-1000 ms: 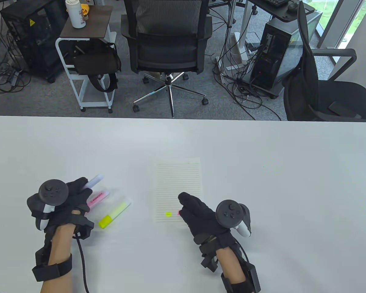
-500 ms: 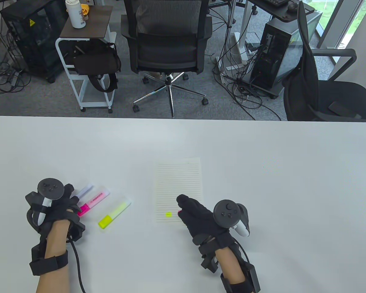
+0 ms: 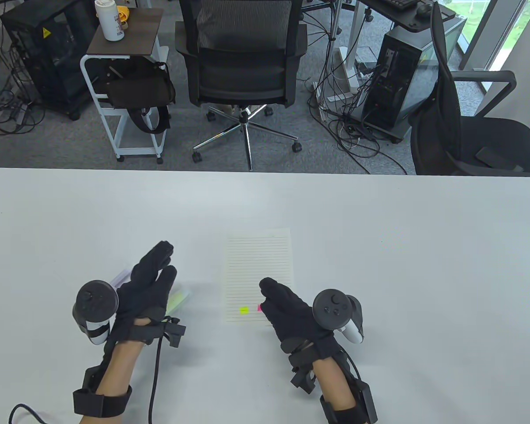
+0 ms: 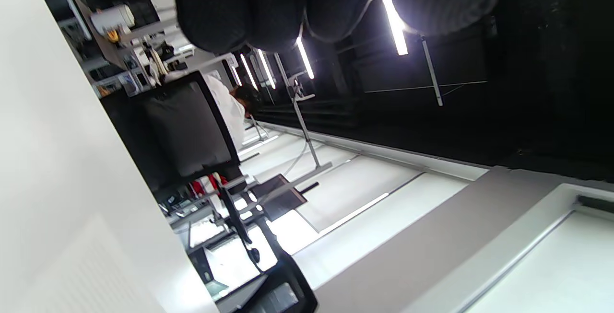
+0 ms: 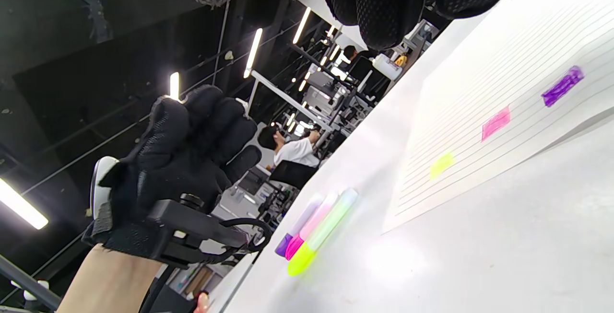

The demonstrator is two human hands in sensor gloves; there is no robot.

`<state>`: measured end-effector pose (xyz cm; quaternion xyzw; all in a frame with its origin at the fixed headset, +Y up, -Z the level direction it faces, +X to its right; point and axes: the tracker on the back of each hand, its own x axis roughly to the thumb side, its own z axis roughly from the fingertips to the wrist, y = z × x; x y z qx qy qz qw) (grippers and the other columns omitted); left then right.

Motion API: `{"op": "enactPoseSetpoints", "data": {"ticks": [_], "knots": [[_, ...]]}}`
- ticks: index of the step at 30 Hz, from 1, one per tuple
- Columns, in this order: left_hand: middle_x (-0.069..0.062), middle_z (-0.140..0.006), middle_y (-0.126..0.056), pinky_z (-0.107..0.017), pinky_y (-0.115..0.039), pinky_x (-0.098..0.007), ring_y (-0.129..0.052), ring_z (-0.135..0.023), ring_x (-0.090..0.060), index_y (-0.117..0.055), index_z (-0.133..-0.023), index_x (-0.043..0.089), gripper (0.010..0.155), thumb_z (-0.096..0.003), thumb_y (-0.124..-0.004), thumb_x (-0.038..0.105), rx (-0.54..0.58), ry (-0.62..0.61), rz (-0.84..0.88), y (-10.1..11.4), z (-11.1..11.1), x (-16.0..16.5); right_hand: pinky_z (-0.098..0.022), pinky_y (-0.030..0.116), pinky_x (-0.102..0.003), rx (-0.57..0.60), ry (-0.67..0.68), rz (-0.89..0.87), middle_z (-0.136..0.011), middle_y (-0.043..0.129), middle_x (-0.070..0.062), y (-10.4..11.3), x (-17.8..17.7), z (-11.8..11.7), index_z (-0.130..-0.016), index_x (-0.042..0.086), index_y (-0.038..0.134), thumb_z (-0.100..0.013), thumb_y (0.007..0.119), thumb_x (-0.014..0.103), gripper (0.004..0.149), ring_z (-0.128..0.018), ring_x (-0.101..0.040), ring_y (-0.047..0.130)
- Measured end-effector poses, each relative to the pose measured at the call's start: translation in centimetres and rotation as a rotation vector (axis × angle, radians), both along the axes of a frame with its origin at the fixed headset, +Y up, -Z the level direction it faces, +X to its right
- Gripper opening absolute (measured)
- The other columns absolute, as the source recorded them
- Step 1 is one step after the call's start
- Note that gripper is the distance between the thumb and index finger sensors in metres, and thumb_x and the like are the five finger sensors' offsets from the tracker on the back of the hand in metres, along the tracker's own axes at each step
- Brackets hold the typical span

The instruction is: Apply highlighter ink on paper

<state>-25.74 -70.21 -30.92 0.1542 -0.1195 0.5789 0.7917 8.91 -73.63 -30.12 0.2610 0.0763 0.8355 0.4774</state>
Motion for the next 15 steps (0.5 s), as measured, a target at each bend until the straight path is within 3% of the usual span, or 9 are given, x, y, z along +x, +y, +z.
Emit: {"op": "enactPoseSetpoints", "data": {"ticks": [4,15], "knots": [[-0.007,-0.109,-0.064,-0.069,-0.056,-0.067,-0.072,-0.096,-0.038,-0.061,-0.105,0.025,0.064,-0.0477,-0.070,0.052,-0.026,-0.114,0.042,-1.0,-0.1,2.1,-0.071,0.051,-0.068,0.004,-0.007,-0.006,-0.119,0.041,-0.019,0.0,0.2,0.0,-0.115,0.024,0.034,-0.065,0.059,0.048,0.061,-0.100,-0.047,0.058],[-0.006,-0.112,-0.061,-0.070,-0.055,-0.067,-0.068,-0.099,-0.039,-0.057,-0.107,0.028,0.066,-0.0485,-0.067,0.056,-0.012,-0.217,0.024,-1.8,0.1,4.2,-0.071,0.050,-0.069,-0.007,0.007,0.006,-0.120,0.037,-0.019,-0.4,-0.2,0.0,-0.115,0.024,0.030,-0.065,0.059,0.051,0.063,-0.103,-0.049,0.052]]}}
